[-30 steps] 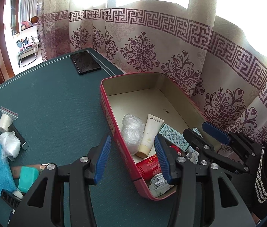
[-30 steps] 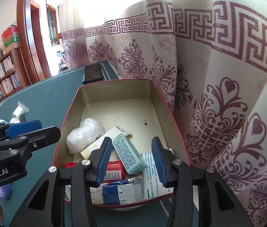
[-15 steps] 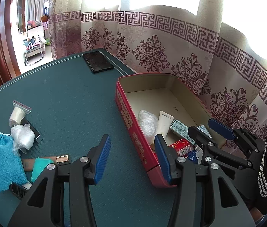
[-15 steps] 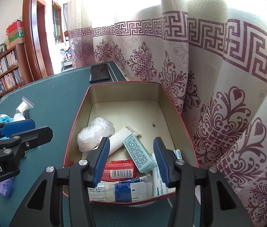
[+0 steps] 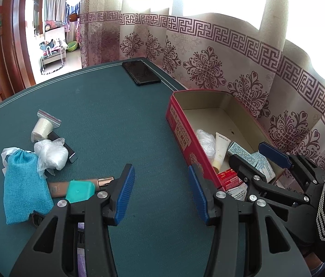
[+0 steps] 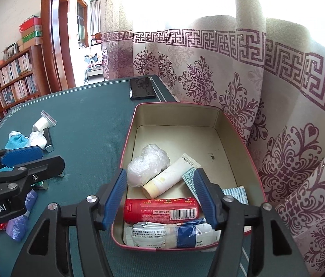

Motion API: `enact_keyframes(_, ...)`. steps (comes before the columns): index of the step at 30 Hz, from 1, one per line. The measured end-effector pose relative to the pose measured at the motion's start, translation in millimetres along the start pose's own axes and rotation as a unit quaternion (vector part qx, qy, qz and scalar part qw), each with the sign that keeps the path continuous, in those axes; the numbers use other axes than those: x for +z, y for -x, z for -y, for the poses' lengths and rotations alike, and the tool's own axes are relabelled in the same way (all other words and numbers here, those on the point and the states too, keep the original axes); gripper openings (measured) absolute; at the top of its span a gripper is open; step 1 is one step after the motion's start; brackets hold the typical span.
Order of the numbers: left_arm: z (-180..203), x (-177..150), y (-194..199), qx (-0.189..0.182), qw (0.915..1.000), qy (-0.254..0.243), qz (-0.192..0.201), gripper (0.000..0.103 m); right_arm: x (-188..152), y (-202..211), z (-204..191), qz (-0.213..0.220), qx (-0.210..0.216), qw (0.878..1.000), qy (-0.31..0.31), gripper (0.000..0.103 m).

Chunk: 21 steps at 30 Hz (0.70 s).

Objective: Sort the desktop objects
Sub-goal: 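Withdraw both grippers from the tin box back to the pile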

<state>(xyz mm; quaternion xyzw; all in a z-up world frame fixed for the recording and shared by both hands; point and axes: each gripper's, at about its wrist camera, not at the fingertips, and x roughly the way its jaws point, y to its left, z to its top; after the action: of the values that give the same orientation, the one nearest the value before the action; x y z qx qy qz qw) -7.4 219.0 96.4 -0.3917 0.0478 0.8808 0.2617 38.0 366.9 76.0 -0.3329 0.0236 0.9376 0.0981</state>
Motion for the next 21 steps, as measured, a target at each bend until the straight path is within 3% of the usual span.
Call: enact_keyframes(21,-66.3,-26.6,26.3,0.032,0.9977,0.06,0.006,0.052,0.4,-3.3,-74.9,-0.01,0.043,0.997,0.068,0.076)
